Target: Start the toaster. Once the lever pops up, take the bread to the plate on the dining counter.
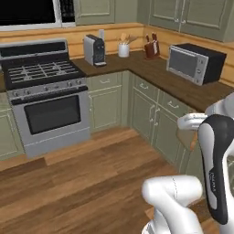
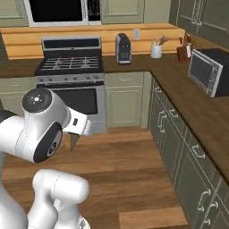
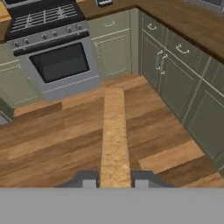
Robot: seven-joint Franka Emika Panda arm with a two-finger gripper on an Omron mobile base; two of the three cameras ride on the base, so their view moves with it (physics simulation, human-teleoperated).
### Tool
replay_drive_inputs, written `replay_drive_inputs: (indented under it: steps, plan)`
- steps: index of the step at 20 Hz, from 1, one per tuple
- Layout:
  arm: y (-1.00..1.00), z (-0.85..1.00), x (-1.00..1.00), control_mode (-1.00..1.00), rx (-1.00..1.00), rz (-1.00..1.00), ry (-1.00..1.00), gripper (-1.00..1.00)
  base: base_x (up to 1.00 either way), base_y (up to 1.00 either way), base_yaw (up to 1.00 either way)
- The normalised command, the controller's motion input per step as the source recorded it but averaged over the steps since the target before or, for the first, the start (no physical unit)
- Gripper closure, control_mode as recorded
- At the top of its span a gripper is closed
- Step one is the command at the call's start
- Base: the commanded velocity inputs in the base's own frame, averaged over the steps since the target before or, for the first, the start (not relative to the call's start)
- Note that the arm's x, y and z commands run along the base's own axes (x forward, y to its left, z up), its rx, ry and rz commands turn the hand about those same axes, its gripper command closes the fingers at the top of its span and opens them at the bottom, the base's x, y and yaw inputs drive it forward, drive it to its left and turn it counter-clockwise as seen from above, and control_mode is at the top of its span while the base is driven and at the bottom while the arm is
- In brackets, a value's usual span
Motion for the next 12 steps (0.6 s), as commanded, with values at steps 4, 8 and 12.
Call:
replay_drive_inputs:
  steps: [4,8,12]
  plan:
    - [0.0,0.0,0.0,1.0,0.0,0.0,0.0,1.0,0.57,0.52,0.71]
    - [0.0,0.0,0.0,1.0,0.0,0.0,0.0,1.0,0.64,0.41,0.72]
    - [0.0,0.0,0.0,1.0,0.0,0.0,0.0,1.0,0.76,0.29,0.72]
